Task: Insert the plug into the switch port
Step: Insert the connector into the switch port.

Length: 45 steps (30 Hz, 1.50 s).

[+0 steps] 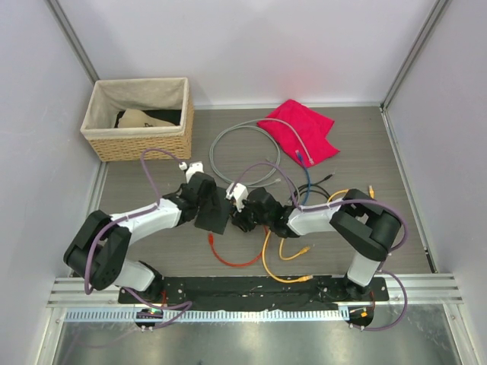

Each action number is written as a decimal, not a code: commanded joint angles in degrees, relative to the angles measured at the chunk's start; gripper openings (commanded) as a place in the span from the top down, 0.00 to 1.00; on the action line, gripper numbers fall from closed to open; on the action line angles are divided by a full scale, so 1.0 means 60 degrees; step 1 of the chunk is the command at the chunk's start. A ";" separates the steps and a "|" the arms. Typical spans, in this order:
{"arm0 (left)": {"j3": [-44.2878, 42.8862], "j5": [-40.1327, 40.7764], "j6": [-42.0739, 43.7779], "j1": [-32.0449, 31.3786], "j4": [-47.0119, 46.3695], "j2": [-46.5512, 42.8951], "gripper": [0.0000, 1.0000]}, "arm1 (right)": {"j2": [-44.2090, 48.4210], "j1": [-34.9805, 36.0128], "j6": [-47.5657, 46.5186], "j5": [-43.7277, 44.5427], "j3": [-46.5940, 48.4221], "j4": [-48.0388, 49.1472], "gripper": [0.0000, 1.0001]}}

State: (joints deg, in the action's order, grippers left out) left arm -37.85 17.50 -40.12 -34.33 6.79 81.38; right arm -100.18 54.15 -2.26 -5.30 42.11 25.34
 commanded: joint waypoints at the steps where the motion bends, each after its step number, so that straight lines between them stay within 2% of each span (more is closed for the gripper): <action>1: 0.0185 -0.0177 -0.0227 -0.0022 0.1930 0.0527 0.43 | 0.1051 0.0130 -0.0062 0.0502 0.0511 -0.1392 0.59; 7: 0.0053 -0.0294 -0.0199 0.0037 0.2004 0.0733 0.42 | 0.1770 0.0116 -0.0413 0.1144 0.0877 -0.2742 0.56; 13: 0.0111 -0.0382 -0.0154 0.0037 0.1887 0.0601 0.42 | 0.1609 0.0115 -0.0751 0.1001 0.1156 -0.3841 0.55; 18: 0.0214 -0.0645 -0.0067 0.0037 0.1638 0.0469 0.42 | 0.1609 0.0086 -0.0853 0.1001 0.0951 -0.3902 0.57; 22: 0.0258 -0.0908 -0.0023 0.0037 0.1447 0.0411 0.42 | 0.1477 -0.0016 -0.1102 0.1001 0.0980 -0.3960 0.63; 24: 0.0243 -0.0968 -0.0008 0.0037 0.1403 0.0425 0.42 | 0.1360 -0.0075 -0.1146 0.0460 0.1024 -0.3960 0.64; 34: 0.0243 -0.1363 -0.0023 0.0037 0.1228 0.0469 0.42 | 0.0730 -0.0133 -0.1659 0.0444 0.1258 -0.3887 0.63; 45: 0.0287 -0.1978 -0.0008 0.0023 0.0861 0.0659 0.42 | 0.0393 -0.0163 -0.1820 -0.0273 0.1449 -0.3814 0.92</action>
State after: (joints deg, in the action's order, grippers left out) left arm -38.87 12.86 -41.08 -33.23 7.73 82.19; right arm -96.51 53.19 -12.78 -4.45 48.45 1.17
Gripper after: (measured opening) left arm 0.587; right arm 0.128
